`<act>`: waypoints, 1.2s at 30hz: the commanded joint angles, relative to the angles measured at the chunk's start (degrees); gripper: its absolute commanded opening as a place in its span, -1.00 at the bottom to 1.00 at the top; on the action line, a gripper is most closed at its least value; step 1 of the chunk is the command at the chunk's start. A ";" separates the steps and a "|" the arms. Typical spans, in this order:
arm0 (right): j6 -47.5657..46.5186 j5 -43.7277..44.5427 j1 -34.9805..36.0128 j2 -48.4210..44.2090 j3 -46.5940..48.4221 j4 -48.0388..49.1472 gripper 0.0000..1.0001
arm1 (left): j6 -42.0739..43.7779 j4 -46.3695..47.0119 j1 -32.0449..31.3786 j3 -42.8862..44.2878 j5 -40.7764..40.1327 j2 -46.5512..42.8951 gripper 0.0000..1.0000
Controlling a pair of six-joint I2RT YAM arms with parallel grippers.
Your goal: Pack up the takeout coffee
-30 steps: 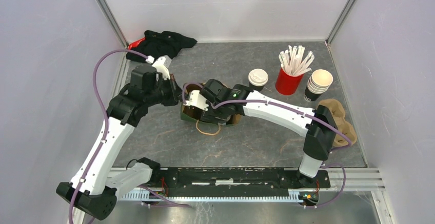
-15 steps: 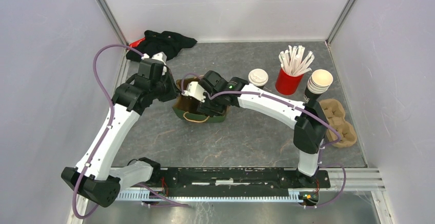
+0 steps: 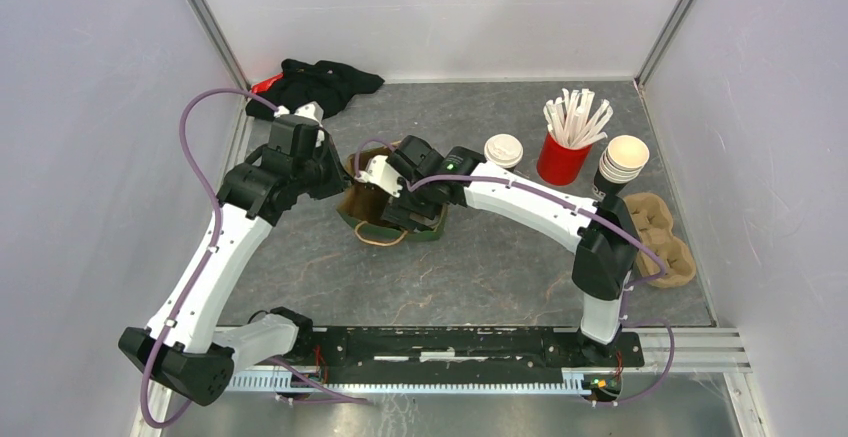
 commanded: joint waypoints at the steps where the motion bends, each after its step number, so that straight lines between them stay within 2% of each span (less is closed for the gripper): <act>1: 2.73 1.71 0.97 -1.12 3.98 -4.31 0.96 | -2.46 -1.09 -0.19 0.25 0.88 -0.08 -0.96; 9: 4.25 1.02 2.00 -3.23 3.30 -4.28 0.96 | -2.97 -2.53 -0.20 0.84 1.67 0.21 -0.96; 23: 4.86 10.88 5.42 -4.33 4.85 -6.29 0.96 | -3.68 -3.32 -0.20 2.89 3.26 1.26 -0.96; 36: 7.07 4.96 6.81 -8.26 7.52 -5.02 0.96 | -4.13 -3.96 -0.21 3.31 2.31 2.37 -0.96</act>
